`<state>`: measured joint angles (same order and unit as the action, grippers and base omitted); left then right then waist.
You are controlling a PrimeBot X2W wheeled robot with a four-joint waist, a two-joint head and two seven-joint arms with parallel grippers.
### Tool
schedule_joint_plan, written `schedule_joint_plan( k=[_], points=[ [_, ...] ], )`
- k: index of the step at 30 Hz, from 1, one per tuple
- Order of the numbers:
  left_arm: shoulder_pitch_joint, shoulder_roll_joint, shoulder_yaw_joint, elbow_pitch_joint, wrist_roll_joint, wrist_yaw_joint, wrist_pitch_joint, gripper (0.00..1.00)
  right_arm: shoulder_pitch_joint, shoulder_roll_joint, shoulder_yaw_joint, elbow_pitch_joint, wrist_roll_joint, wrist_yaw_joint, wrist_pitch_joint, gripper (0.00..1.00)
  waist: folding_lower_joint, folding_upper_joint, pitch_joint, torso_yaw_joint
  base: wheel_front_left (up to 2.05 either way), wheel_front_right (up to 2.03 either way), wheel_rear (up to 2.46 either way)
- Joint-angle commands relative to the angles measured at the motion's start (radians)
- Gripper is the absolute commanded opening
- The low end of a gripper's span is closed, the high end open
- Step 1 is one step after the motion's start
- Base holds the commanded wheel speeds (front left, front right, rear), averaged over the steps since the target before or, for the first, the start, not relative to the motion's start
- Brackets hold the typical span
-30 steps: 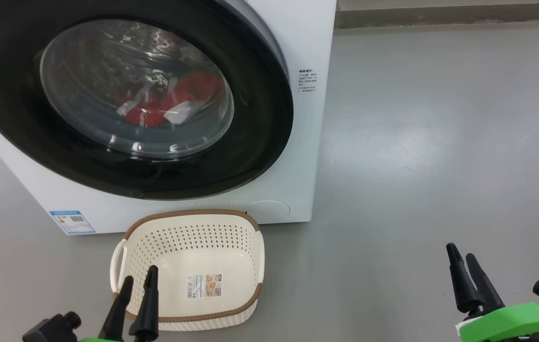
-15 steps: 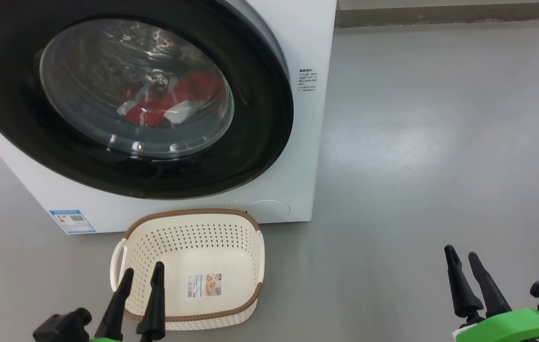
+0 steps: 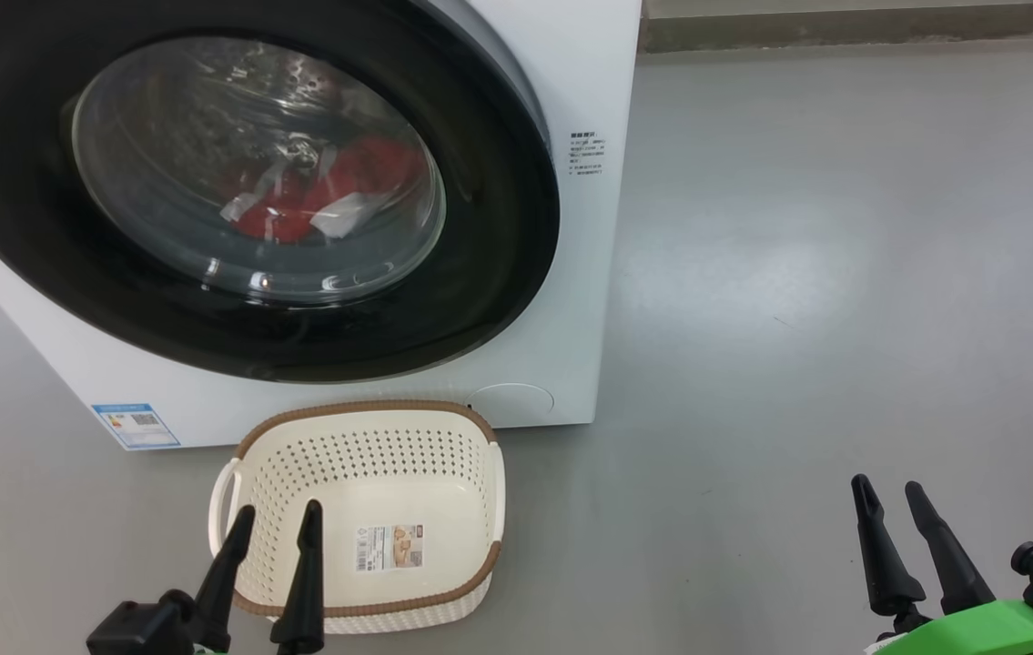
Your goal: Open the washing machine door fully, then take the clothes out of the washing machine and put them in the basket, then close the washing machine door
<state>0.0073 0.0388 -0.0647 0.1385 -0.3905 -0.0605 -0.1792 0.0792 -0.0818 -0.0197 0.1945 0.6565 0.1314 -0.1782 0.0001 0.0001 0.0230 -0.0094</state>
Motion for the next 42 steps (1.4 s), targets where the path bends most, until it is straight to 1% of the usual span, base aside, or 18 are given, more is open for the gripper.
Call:
schedule_joint_plan(
  k=[1,7,23,28,39,40,41,42],
  points=[
    [-0.001,0.009,0.022,-0.033,0.040,0.008,-0.019,1.00,-0.009,-0.016,0.017,-0.032,-0.037,-0.001,-0.021,1.00,-0.0001,-0.0001,0.000,-0.001,0.00,0.00,0.00],
    [-0.001,0.010,0.017,-0.036,0.108,0.013,-0.037,1.00,-0.004,-0.016,0.016,-0.040,-0.095,-0.001,-0.039,1.00,-0.0001,-0.0001,0.003,-0.002,0.00,0.00,0.00],
    [-0.007,0.011,0.029,-0.013,0.239,0.024,-0.082,1.00,0.007,-0.010,-0.006,-0.048,-0.240,-0.001,-0.083,1.00,-0.0001,-0.0001,0.014,-0.006,0.00,0.00,0.00],
    [-0.007,0.011,0.034,0.003,0.229,0.028,-0.083,1.00,0.009,-0.006,-0.014,-0.047,-0.243,-0.001,-0.084,1.00,-0.0001,-0.0001,0.013,-0.008,0.00,0.00,0.00],
    [-0.014,0.011,0.033,0.022,0.220,0.022,-0.083,1.00,0.010,0.003,-0.020,-0.055,-0.239,-0.001,-0.084,1.00,-0.0001,-0.0001,0.010,-0.006,0.00,0.00,0.00],
    [-0.014,0.011,0.032,0.022,0.220,0.022,-0.083,1.00,0.010,0.004,-0.020,-0.057,-0.235,-0.001,-0.084,0.94,-0.0001,-0.0001,0.010,-0.005,0.00,0.00,0.00],
    [-0.015,0.011,0.031,0.022,0.220,0.022,-0.083,1.00,0.008,0.005,-0.020,-0.058,-0.231,-0.001,-0.084,0.59,-0.0001,-0.0001,0.011,-0.004,0.00,0.00,0.00],
    [-0.015,0.011,0.030,0.022,0.220,0.021,-0.083,1.00,0.005,0.006,-0.021,-0.061,-0.229,-0.001,-0.084,0.38,-0.0001,-0.0001,0.011,-0.003,0.00,0.00,0.00]
  ],
)
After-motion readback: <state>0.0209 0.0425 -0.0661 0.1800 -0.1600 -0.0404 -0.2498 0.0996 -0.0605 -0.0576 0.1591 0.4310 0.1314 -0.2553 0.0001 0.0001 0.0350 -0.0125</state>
